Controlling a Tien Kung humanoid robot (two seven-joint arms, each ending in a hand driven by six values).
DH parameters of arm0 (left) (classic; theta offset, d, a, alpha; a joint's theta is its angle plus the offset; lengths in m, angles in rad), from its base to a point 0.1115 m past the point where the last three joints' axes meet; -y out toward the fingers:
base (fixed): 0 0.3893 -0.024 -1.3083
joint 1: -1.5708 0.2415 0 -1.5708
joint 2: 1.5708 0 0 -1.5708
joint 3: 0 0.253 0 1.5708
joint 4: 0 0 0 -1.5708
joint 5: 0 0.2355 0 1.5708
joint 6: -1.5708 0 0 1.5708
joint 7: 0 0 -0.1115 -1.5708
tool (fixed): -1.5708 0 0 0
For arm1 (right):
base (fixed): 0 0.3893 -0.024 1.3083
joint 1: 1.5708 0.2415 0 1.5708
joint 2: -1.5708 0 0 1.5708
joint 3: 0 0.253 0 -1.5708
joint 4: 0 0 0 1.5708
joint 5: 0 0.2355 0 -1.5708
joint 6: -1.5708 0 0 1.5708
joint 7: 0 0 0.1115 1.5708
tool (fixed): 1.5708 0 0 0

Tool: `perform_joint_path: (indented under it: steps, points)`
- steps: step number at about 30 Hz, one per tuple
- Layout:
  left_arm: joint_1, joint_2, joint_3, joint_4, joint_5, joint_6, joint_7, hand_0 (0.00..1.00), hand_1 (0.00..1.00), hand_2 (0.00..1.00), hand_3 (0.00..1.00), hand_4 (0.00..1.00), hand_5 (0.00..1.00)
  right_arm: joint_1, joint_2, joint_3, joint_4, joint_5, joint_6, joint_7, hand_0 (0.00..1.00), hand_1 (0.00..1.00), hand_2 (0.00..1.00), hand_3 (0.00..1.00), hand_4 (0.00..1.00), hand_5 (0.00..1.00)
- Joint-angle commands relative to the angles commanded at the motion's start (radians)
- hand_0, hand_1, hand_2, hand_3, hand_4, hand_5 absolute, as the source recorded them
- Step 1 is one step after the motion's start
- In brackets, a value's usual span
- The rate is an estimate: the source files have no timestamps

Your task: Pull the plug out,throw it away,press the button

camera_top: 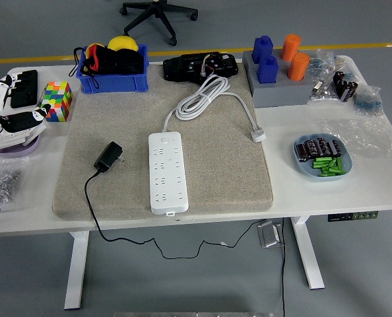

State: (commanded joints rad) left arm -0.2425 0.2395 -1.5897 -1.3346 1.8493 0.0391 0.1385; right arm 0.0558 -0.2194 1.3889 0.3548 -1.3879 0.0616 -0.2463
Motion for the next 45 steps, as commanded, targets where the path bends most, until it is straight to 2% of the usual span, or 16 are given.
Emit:
perform_joint_path:
  steps: [45]
  points:
    - [0.002, 0.002, 0.003, -0.020, 0.000, -0.003, 0.004, 0.831, 0.811, 0.826, 0.866, 0.750, 0.087, 0.003, 0.002, 0.003, 0.000, 0.000, 0.001, 0.001, 0.749, 0.701, 0.709, 0.723, 0.774, 0.631]
